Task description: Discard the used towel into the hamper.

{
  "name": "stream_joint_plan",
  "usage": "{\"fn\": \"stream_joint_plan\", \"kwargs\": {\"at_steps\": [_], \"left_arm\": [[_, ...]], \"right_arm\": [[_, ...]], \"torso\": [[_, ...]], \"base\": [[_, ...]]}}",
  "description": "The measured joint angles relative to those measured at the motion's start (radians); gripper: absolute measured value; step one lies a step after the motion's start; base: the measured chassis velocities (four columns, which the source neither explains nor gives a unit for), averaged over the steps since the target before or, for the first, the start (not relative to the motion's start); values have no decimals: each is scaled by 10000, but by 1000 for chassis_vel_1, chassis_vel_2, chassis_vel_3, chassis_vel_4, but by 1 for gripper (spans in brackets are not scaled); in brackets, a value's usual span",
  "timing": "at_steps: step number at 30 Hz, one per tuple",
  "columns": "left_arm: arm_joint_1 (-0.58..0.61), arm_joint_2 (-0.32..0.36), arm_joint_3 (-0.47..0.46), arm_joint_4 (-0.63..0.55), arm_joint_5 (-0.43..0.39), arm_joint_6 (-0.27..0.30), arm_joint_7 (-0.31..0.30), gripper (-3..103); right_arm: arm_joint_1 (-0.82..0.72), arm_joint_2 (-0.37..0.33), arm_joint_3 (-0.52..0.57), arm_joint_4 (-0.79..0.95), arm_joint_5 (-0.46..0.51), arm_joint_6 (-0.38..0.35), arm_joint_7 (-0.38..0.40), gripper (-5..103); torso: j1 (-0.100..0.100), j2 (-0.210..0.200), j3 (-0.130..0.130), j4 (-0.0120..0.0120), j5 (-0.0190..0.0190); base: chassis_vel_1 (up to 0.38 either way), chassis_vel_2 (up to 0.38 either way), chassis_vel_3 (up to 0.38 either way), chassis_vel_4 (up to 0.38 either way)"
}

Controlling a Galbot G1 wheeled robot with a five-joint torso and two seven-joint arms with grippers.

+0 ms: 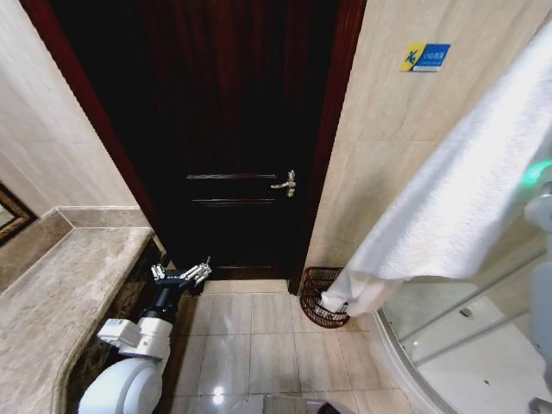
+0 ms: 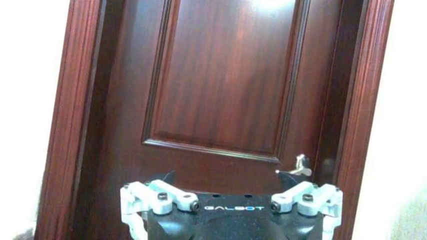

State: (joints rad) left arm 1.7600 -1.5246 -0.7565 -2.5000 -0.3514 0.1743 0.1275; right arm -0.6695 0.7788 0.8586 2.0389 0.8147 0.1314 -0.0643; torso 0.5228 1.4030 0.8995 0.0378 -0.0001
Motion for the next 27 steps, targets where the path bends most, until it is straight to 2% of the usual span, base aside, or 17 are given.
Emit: {"fn": "stream_joint_plan", "kwargs": {"at_steps": [6,10,11,13,15,19,21,27], "left_arm": [[0,0,0,0,0,0,0,100],[0,0,0,0,0,-1,0,100],[1,0,0,0,0,0,0,100],[-2,0,1,0,0,-1,0,100],[-2,0,1,0,0,0,0,100],[-2,1,1,1,0,-1,0,100],[0,0,1,0,-1,0,0,100],[1,1,1,0,-1,0,0,100]], "right_arm": [[93,-116,9,-99,76,-21,1,4],[202,-235,6,-224,245,-15,58,4],[228,-260,6,-247,309,13,76,4],[330,-297,20,-323,398,124,62,4],[470,-320,-17,-431,418,197,44,4],[1063,-433,-338,-808,528,333,-78,4],[1434,-478,-551,-1028,613,415,-255,4],[982,-180,-494,-1045,569,493,-434,4]], "torso": [[1,0,1,1,6],[7,-1,2,-2,-4],[9,-2,4,3,8],[13,-4,4,2,-6],[18,-6,6,0,-2],[17,-7,7,5,4],[8,-5,3,8,-8],[-6,1,-1,-6,6]], "base": [[-135,111,137,-124],[-201,198,194,-200],[-196,209,202,-200],[-202,199,190,-188],[-166,170,159,-176],[-72,80,13,-61],[0,0,0,0],[36,-51,-29,25]]}}
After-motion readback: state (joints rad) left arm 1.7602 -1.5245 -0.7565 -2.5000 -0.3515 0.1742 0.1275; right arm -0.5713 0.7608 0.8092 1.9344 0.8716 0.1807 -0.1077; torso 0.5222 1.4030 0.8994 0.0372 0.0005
